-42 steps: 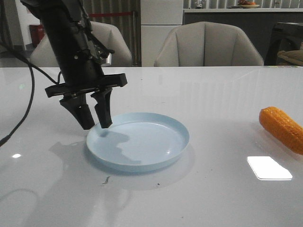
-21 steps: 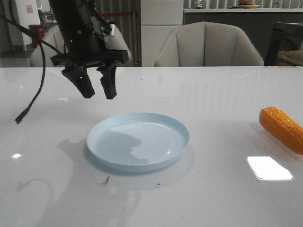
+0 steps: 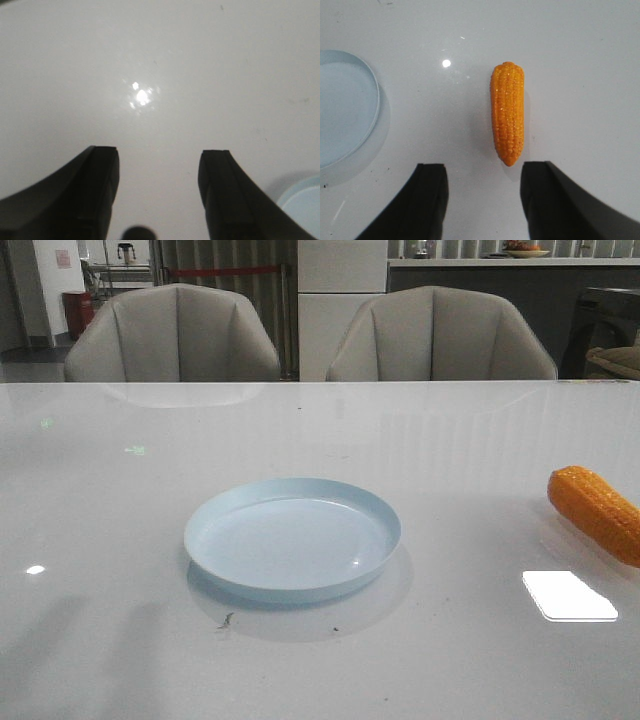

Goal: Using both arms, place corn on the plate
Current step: 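Open the left gripper and raise it away from the plate, then lower the right gripper over the orange corn cob and grasp it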

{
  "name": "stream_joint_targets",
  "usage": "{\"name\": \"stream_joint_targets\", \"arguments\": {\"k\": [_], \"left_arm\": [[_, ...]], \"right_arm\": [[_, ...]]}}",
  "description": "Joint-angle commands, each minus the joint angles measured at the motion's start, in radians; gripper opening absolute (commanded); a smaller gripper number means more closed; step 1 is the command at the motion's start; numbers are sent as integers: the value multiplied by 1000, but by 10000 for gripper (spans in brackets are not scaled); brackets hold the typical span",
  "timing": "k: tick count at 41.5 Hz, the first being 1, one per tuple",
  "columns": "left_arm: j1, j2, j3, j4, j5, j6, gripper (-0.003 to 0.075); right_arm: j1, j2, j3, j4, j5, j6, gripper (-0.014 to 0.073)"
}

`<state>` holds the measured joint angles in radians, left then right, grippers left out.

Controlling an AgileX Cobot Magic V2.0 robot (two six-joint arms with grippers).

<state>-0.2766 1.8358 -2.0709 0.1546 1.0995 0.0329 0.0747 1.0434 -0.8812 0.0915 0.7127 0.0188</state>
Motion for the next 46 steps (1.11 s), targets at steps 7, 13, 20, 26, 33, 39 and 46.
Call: {"name": "stream_joint_targets", "arguments": {"k": [7, 13, 20, 26, 33, 39, 46], "left_arm": [[163, -258, 137, 15, -119, -15, 422], [255, -413, 391, 8, -275, -15, 422], [310, -619, 773, -14, -510, -15, 422], [310, -782, 1066, -18, -647, -15, 422], [310, -930, 1283, -41, -717, -15, 422], [310, -1012, 1351, -63, -739, -15, 422], [310, -1056, 1351, -63, -734, -15, 422]], "right_arm": [[1, -12, -39, 2, -48, -5, 449], [1, -12, -39, 2, -48, -5, 449], [1, -12, -39, 2, -48, -5, 449], [1, -12, -39, 2, -43, -5, 449], [1, -5, -39, 2, 6, -5, 449], [1, 48, -45, -19, -10, -5, 449], [0, 172, -148, -39, -2, -5, 449]]}}
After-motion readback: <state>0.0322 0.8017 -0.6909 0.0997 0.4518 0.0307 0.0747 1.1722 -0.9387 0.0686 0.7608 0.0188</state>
